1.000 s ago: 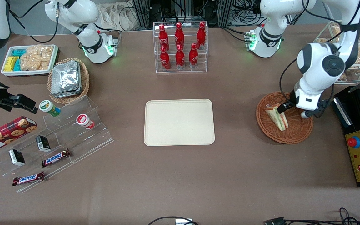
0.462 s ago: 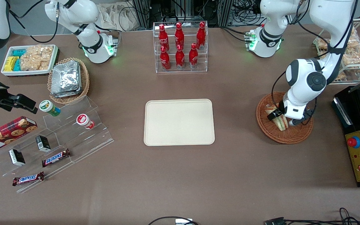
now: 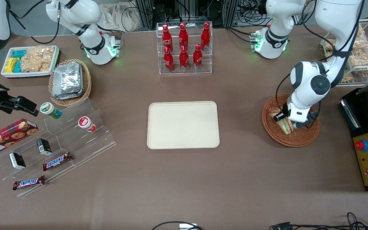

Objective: Place sandwich from basket to tray
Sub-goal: 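Lift the sandwich and carry it with the left gripper toward the tray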

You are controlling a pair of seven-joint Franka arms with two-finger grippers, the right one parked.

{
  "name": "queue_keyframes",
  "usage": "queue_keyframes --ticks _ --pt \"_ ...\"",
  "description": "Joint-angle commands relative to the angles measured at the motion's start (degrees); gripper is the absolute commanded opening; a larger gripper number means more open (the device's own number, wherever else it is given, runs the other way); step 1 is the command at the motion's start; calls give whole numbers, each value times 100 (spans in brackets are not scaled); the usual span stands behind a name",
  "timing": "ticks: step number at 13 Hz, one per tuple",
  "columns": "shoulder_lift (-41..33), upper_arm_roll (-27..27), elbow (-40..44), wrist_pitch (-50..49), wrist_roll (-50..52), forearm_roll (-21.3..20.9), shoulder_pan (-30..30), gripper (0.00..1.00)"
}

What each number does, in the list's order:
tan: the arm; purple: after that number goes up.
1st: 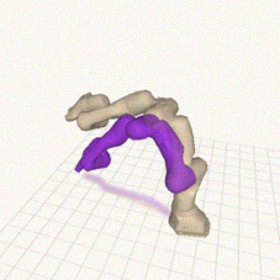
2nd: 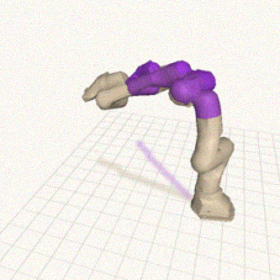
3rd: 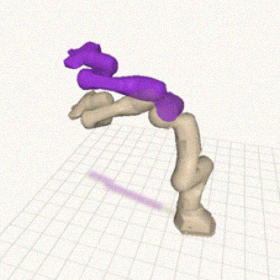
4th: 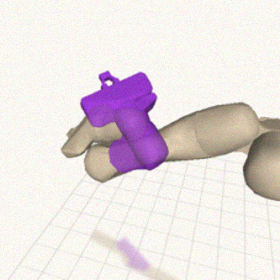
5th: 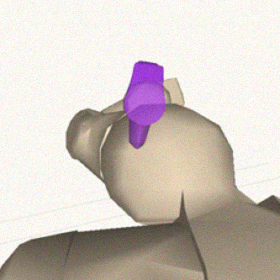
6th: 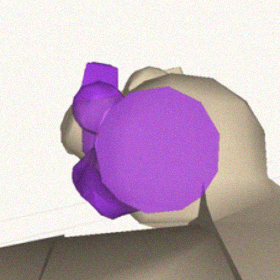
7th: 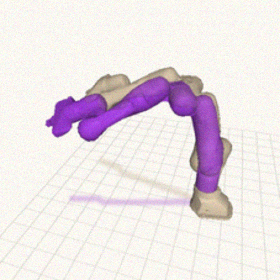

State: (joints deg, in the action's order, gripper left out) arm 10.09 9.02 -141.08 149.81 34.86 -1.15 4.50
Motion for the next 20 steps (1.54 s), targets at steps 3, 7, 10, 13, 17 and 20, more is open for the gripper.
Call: queue_keyframes --ticks 3,7,10,13,17,20 --pt "-909 12 89 -1160 39 -78 -228 13" --pt "-1694 293 1446 -3750 -399 -193 -326 15" --pt "-1511 355 3327 -5589 -1187 -149 -519 19" --pt "-1230 793 4700 -6393 -1561 -70 -555 21" --pt "-423 1987 6178 -6895 -1080 -70 -555 22" --pt "499 2857 7004 -6860 245 -122 -555 22"
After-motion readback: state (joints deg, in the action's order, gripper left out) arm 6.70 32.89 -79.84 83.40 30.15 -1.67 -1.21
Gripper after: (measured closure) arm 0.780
